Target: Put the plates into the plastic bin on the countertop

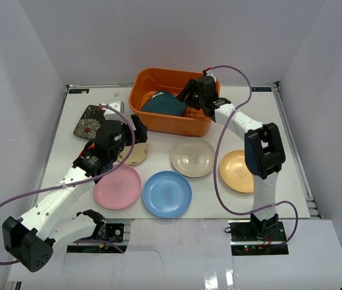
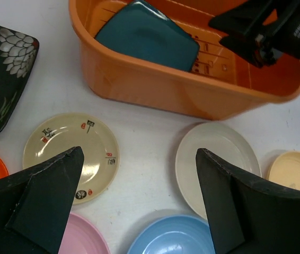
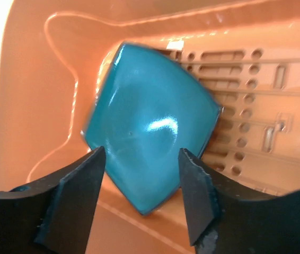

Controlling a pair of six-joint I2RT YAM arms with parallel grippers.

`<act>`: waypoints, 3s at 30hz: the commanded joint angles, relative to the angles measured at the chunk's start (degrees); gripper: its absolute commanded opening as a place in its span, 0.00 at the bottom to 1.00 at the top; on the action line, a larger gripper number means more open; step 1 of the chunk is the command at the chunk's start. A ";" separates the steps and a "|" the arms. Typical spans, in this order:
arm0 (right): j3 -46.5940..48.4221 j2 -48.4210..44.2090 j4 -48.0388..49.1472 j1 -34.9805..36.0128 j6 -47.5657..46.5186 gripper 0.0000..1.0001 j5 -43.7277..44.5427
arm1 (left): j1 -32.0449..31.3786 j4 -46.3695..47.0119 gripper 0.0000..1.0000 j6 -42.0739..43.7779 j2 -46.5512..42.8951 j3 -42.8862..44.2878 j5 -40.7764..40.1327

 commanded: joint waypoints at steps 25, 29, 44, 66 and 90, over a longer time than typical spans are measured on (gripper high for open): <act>-23.42 -26.39 11.24 7.84 -20.04 0.66 -21.35 | 61.00 31.74 0.85 -25.89 40.14 -2.64 43.73; -24.83 -27.71 12.03 8.11 -20.31 0.66 -22.75 | 62.50 35.98 0.82 -26.33 44.71 -2.03 45.92; -26.50 -26.84 14.49 8.90 -17.93 0.64 -24.16 | 62.76 45.02 0.51 -26.76 61.32 3.86 48.91; -17.45 -22.18 12.03 9.69 -12.49 0.83 -30.23 | 63.38 68.43 0.00 -54.10 33.04 -5.46 44.97; -0.91 -13.47 8.60 11.54 -8.97 0.84 -13.71 | 42.29 55.05 0.00 -53.40 17.82 -3.25 49.53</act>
